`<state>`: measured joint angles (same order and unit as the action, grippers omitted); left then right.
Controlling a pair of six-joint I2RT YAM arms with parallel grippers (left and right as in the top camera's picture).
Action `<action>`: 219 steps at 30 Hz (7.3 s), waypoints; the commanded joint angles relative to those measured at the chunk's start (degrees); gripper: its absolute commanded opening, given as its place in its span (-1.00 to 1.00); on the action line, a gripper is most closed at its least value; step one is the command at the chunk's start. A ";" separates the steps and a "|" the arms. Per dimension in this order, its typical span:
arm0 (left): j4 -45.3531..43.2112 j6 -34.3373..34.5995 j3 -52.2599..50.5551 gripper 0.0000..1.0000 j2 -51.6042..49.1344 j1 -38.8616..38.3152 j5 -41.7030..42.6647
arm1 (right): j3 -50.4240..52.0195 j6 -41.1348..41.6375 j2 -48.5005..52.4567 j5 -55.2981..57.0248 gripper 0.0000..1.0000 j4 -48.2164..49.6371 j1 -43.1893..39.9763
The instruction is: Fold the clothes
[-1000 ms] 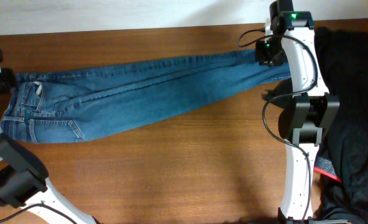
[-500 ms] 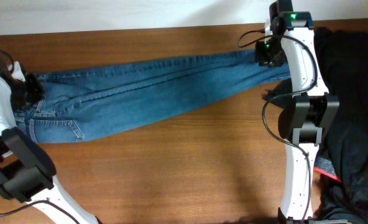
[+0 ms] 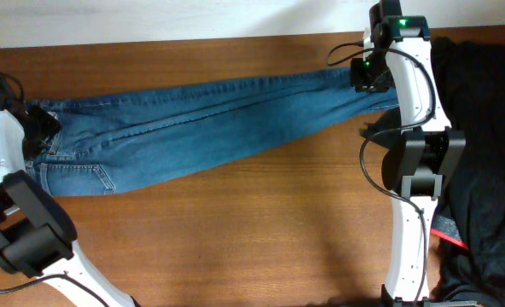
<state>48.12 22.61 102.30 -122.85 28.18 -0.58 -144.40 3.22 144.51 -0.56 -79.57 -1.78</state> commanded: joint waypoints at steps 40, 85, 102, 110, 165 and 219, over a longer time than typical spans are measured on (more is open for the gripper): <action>-23.69 5.62 -0.39 -0.99 6.29 -1.51 6.29 | 0.24 0.04 0.22 -0.33 -0.46 0.00 -0.11; -24.52 3.43 -0.42 -0.99 -3.78 -2.80 -9.94 | 2.01 2.91 2.71 -2.69 0.09 16.00 -12.94; -24.15 3.45 -0.42 -0.99 -3.78 -2.82 -9.77 | 10.49 1.25 3.87 -4.63 -0.80 18.56 -13.14; -24.76 3.43 -0.42 -0.99 -3.78 -2.73 -11.58 | 10.29 15.80 3.37 5.75 -0.92 14.64 -15.28; -17.53 -9.38 -0.26 0.99 -12.85 1.18 -15.72 | 10.36 15.08 3.37 2.27 0.06 12.79 -16.59; -12.46 -9.01 -0.26 0.98 -12.85 2.58 -9.25 | 14.34 3.21 4.63 -15.54 0.06 16.02 -15.85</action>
<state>33.67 14.94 103.09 -132.88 29.23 -7.66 -132.11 5.82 148.16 -14.09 -61.14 -18.96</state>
